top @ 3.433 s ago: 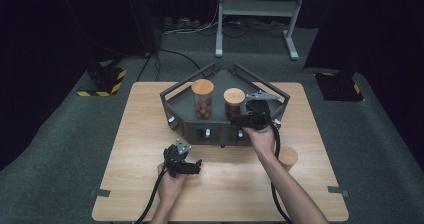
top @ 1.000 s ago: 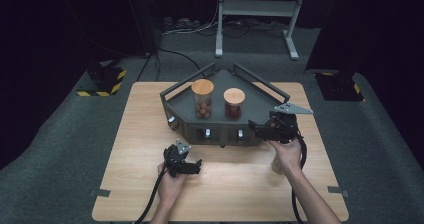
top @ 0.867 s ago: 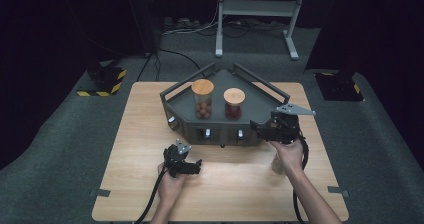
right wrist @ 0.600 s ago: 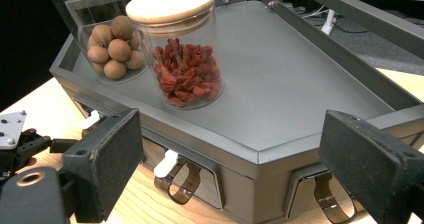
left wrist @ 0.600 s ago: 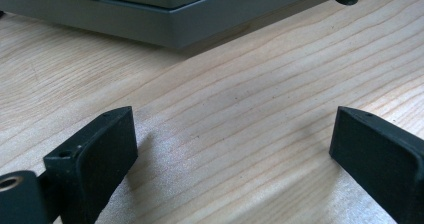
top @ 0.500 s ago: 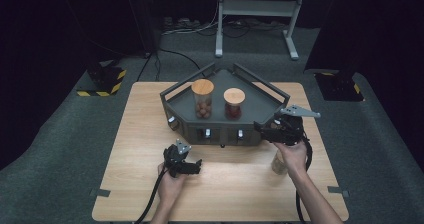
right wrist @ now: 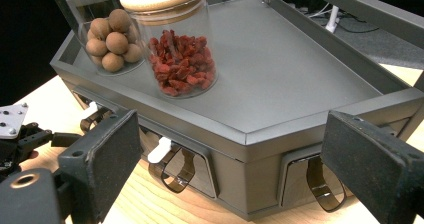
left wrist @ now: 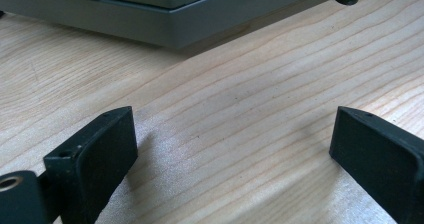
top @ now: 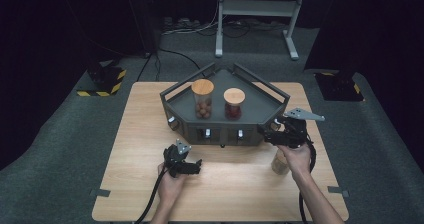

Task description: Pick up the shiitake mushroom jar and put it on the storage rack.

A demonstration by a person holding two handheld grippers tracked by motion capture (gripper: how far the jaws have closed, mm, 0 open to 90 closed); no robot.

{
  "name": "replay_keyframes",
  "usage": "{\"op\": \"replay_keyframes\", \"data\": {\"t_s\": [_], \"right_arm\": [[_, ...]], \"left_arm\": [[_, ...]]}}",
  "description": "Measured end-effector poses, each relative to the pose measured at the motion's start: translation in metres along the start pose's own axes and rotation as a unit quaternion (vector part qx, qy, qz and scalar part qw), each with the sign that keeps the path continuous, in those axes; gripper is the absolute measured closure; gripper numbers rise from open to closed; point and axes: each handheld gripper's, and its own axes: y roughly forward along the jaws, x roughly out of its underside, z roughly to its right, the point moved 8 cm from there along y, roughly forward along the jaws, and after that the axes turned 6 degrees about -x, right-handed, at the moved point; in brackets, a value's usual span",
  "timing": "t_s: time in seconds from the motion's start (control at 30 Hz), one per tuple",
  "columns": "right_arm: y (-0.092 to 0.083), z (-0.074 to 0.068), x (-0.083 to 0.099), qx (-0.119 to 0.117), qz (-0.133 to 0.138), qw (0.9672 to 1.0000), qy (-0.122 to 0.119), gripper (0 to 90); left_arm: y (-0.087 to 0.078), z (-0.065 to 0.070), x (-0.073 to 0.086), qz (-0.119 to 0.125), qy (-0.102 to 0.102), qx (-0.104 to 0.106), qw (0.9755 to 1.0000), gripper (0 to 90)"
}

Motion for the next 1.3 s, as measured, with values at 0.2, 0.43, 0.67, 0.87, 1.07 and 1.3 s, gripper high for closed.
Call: {"op": "replay_keyframes", "data": {"t_s": [0.2,0.43,0.67,0.87,1.07,1.3], "right_arm": [[-0.002,0.004,0.003,-0.009,0.006,0.9999,0.007,7.3],[-0.007,0.009,0.005,-0.005,0.012,0.9999,0.003,6.9],[-0.012,0.015,0.011,-0.004,0.015,0.9999,0.003,7.6],[-0.012,0.015,0.014,-0.003,0.011,0.9999,0.001,7.7],[-0.013,0.017,0.018,-0.002,0.010,0.9999,0.001,7.6],[-0.018,0.023,0.024,0.005,0.011,0.9999,0.004,7.2]], "left_arm": [[0.000,0.000,0.000,0.000,0.000,0.000,1.0000,4.9],[0.000,0.000,0.000,0.000,0.000,0.000,1.0000,4.9],[0.000,0.000,0.000,0.000,0.000,0.000,1.0000,4.9],[0.000,0.000,0.000,0.000,0.000,0.000,1.0000,4.9],[0.000,0.000,0.000,0.000,-0.001,0.000,1.0000,4.9],[0.000,0.000,0.000,0.000,0.000,0.000,1.0000,4.9]]}}
